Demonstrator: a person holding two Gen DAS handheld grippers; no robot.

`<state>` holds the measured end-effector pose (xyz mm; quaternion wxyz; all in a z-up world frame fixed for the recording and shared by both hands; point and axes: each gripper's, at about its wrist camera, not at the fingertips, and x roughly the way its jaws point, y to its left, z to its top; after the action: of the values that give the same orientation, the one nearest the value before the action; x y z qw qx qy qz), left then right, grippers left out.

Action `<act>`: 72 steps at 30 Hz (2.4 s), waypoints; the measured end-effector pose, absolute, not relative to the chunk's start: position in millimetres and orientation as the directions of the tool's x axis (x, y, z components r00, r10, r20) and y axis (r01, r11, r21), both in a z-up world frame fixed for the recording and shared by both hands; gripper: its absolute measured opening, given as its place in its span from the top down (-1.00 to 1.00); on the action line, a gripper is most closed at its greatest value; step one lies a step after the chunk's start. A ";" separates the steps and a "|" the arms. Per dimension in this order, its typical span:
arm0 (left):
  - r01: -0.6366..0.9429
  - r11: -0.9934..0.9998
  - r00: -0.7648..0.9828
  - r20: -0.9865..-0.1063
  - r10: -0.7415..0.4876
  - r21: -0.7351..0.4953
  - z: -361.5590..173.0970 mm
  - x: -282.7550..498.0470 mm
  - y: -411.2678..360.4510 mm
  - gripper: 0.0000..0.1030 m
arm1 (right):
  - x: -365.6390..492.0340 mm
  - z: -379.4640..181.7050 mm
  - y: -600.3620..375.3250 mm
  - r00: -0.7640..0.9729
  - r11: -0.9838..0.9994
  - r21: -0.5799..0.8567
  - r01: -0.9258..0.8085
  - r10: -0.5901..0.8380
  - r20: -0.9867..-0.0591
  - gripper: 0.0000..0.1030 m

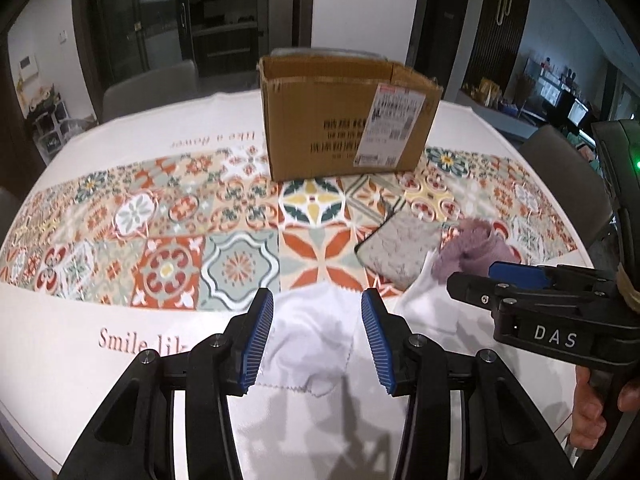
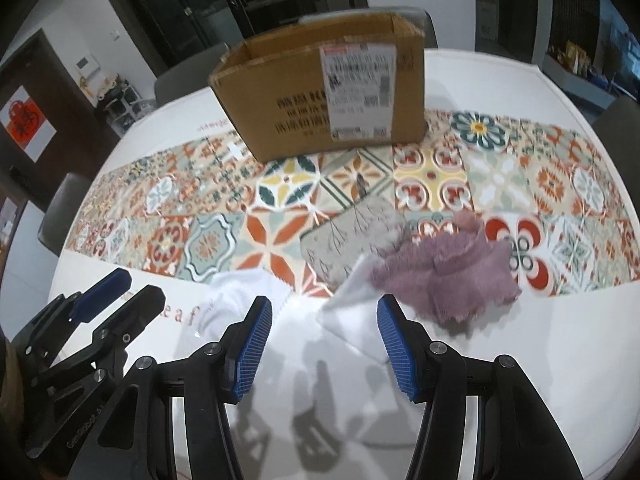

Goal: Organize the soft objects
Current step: 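Move both tools back toward the white cloths on the table, then grasp a white cloth with left tool while right tool grasps another white cloth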

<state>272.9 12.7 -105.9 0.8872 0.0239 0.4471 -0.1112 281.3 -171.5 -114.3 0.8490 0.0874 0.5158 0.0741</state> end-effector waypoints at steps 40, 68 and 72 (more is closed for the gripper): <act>0.156 0.985 0.352 -0.928 -0.123 -0.072 -202.7 313.1 14.5 -0.18 | 315.3 -199.1 -173.2 0.301 0.991 0.137 0.006 0.129 -0.945 -0.10; 0.203 0.974 0.412 -0.894 -0.177 -0.099 -196.0 302.9 6.0 0.91 | 297.5 -192.1 -166.8 0.332 0.979 0.196 -0.059 0.204 -0.921 0.84; 0.215 0.970 0.449 -0.871 -0.199 -0.111 -180.9 298.6 6.8 0.91 | 293.5 -181.5 -165.6 0.346 0.973 0.221 -0.065 0.230 -0.910 0.84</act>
<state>298.6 6.8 -180.9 0.8513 0.0076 0.5104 -0.1217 293.5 -165.6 -181.5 0.8171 0.0730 0.5646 0.0903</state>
